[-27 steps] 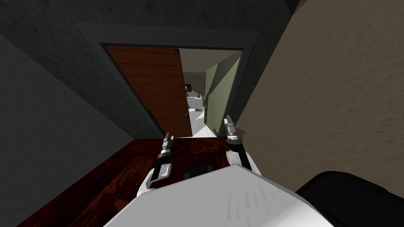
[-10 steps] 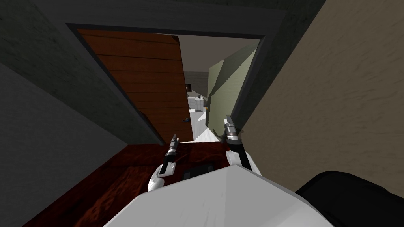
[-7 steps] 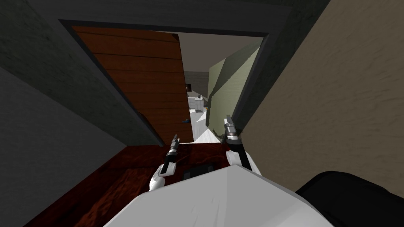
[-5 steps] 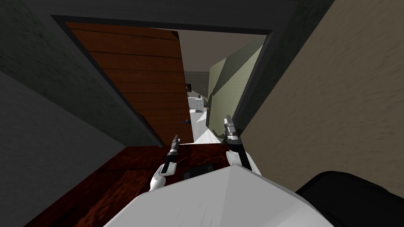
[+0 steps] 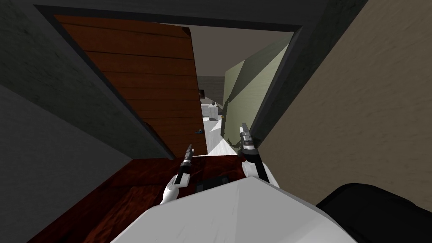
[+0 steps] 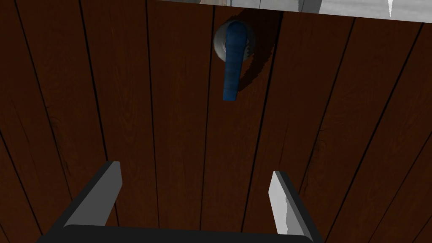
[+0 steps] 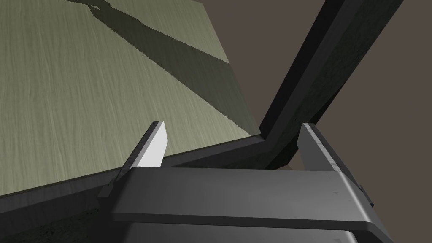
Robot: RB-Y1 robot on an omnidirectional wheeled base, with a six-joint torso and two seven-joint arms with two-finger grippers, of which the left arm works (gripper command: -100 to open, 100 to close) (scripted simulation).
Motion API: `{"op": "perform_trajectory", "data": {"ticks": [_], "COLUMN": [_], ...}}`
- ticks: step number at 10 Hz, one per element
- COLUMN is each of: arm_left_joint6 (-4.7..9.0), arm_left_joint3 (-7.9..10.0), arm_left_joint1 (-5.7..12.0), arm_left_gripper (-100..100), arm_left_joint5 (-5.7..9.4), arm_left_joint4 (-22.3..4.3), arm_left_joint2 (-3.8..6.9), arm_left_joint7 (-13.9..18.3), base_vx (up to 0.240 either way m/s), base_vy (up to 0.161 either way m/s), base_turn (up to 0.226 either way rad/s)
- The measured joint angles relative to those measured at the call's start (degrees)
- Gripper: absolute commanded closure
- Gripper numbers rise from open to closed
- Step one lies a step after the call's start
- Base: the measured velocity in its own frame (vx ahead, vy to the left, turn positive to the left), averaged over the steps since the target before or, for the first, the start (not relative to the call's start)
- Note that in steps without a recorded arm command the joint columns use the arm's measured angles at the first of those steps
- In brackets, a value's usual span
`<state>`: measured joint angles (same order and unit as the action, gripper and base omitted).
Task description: Push the door open
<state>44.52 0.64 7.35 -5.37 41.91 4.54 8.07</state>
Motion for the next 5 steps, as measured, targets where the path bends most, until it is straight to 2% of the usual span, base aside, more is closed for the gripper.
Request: {"op": "perform_trajectory", "data": {"ticks": [1, 4, 5], "arm_left_joint6": [0.20, 2.03, 2.05], "arm_left_joint3": [-0.13, -0.19, -0.35], "arm_left_joint1": [0.38, 2.87, 3.26], "arm_left_gripper": [-100, -100, -100], "arm_left_joint5": [-0.28, -0.85, -1.14], "arm_left_joint4": [-1.0, -6.7, -7.5], "arm_left_joint2": [-0.32, -0.85, -1.09], "arm_left_joint7": [0.0, -0.1, 0.0], "base_vx": [0.159, 0.168, 0.076], "base_vy": [0.046, 0.044, 0.029], "base_turn": [-0.005, -0.005, -0.004]}}
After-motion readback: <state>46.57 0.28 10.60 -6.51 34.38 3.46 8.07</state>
